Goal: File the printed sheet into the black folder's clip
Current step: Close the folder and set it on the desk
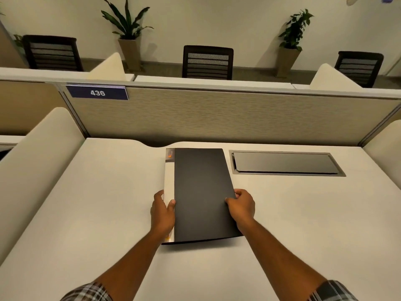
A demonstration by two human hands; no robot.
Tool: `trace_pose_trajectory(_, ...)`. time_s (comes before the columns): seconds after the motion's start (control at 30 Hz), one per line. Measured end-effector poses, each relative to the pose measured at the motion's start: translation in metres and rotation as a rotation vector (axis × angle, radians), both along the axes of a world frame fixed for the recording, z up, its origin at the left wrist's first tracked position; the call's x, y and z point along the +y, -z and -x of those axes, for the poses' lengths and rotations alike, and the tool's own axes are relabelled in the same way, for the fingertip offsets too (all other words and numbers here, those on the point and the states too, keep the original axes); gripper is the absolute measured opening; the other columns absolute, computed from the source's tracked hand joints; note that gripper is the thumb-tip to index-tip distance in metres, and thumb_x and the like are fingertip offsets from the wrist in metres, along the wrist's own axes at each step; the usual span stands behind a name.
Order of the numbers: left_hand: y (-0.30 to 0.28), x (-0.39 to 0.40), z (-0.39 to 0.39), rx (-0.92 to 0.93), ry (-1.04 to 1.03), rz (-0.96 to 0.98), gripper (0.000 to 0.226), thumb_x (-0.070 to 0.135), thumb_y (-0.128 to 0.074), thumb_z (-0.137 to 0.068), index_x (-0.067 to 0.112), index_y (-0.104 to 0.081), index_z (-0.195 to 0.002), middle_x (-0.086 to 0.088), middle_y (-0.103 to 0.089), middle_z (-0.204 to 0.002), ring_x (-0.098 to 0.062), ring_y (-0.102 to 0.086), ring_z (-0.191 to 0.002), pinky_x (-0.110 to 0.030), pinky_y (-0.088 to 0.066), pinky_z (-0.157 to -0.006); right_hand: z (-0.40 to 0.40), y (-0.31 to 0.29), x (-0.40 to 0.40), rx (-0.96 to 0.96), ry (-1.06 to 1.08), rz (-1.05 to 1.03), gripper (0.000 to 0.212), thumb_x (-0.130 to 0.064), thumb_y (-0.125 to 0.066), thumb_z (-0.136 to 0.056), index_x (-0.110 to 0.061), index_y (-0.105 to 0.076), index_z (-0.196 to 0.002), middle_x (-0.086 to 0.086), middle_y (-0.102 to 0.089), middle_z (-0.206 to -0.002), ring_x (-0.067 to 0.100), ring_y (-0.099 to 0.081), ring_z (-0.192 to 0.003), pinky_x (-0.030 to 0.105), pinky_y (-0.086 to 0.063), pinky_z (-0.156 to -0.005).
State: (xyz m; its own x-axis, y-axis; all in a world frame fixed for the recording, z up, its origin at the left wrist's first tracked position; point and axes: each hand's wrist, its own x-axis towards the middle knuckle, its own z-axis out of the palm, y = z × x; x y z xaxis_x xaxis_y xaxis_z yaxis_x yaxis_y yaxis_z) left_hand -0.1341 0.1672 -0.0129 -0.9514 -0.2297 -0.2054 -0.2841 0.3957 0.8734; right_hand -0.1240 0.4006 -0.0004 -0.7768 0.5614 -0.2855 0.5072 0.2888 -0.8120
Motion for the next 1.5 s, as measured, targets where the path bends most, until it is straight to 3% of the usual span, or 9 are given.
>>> trace_pose_trajectory(0.1, 0.011, 0.002, 0.028, 0.009, 0.015, 0.138, 0.049, 0.019, -0.060, -0.097, 0.009, -0.040, -0.140, -0.019, -0.052, -0.133, -0.038, -0.047, -0.124, -0.048, -0.040, -0.106, 0.026, 0.006, 0.002, -0.034, -0.020, -0.035, 0.020, -0.013, -0.073, -0.087, -0.028, -0.060, -0.089, -0.003, -0.070, -0.095, 0.016, -0.063, -0.078, 0.022, -0.047, -0.061)
trace_pose_trajectory(0.27, 0.023, 0.011, 0.065, 0.028, 0.041, 0.218, 0.049, 0.021, -0.063, -0.094, 0.007, -0.045, -0.137, -0.019, -0.053, -0.131, -0.037, -0.046, -0.123, -0.044, -0.038, -0.104, 0.058, 0.022, 0.010, -0.071, -0.025, -0.083, 0.018, -0.014, -0.075, -0.088, -0.027, -0.062, -0.086, 0.004, -0.075, -0.103, 0.018, -0.065, -0.078, 0.025, -0.053, -0.068)
trace_pose_trajectory(0.37, 0.029, 0.012, 0.081, 0.054, 0.041, 0.208, 0.048, 0.022, -0.064, -0.094, 0.006, -0.048, -0.137, -0.020, -0.051, -0.129, -0.036, -0.045, -0.120, -0.044, -0.038, -0.102, 0.073, 0.033, 0.014, -0.078, -0.034, -0.117, 0.013, -0.021, -0.078, -0.088, -0.021, -0.069, -0.099, 0.005, -0.076, -0.108, 0.022, -0.067, -0.086, 0.036, -0.059, -0.083)
trace_pose_trajectory(0.53, 0.034, 0.011, 0.092, 0.089, 0.033, 0.219, 0.044, 0.025, -0.066, -0.092, 0.006, -0.054, -0.131, -0.019, -0.051, -0.128, -0.035, -0.045, -0.118, -0.043, -0.040, -0.101, 0.083, 0.038, 0.013, -0.102, -0.008, -0.225, 0.034, -0.032, -0.075, -0.088, -0.016, -0.070, -0.118, 0.006, -0.071, -0.119, 0.032, -0.063, -0.110, 0.047, -0.058, -0.096)
trace_pose_trajectory(0.7, 0.035, 0.012, 0.093, 0.087, 0.028, 0.211, 0.044, 0.027, -0.065, -0.093, 0.008, -0.055, -0.131, -0.017, -0.052, -0.128, -0.032, -0.047, -0.118, -0.044, -0.044, -0.100, 0.080, 0.042, 0.010, -0.130, -0.011, -0.339, 0.046, -0.037, -0.072, -0.091, -0.018, -0.062, -0.131, 0.009, -0.057, -0.135, 0.031, -0.052, -0.124, 0.044, -0.051, -0.101)
trace_pose_trajectory(1.07, 0.027, 0.015, 0.089, 0.054, 0.072, 0.220, 0.056, 0.030, -0.062, -0.095, 0.002, -0.046, -0.140, -0.020, -0.047, -0.136, -0.035, -0.044, -0.126, -0.042, -0.040, -0.106, 0.076, 0.045, 0.020, -0.092, -0.089, -0.306, 0.053, -0.037, -0.069, -0.094, -0.016, -0.058, -0.141, 0.010, -0.056, -0.137, 0.032, -0.056, -0.124, 0.045, -0.051, -0.105)
trace_pose_trajectory(1.27, 0.024, 0.002, 0.074, 0.026, 0.148, 0.153, 0.070, 0.029, -0.065, -0.093, 0.004, -0.032, -0.148, -0.017, -0.041, -0.144, -0.033, -0.045, -0.132, -0.047, -0.042, -0.110, 0.051, 0.043, 0.018, -0.049, -0.183, -0.296, 0.065, -0.036, -0.067, -0.096, -0.011, -0.044, -0.152, 0.013, -0.051, -0.142, 0.031, -0.055, -0.128, 0.043, -0.050, -0.109)
trace_pose_trajectory(1.5, 0.018, -0.007, 0.030, 0.035, 0.320, 0.242, 0.077, 0.034, -0.066, -0.091, 0.004, -0.026, -0.149, -0.014, -0.035, -0.152, -0.032, -0.037, -0.138, -0.048, -0.036, -0.114, 0.017, 0.025, 0.012, -0.040, -0.345, -0.258, 0.077, -0.036, -0.066, -0.098, -0.007, -0.027, -0.158, 0.013, -0.038, -0.157, 0.031, -0.042, -0.142, 0.040, -0.042, -0.115)
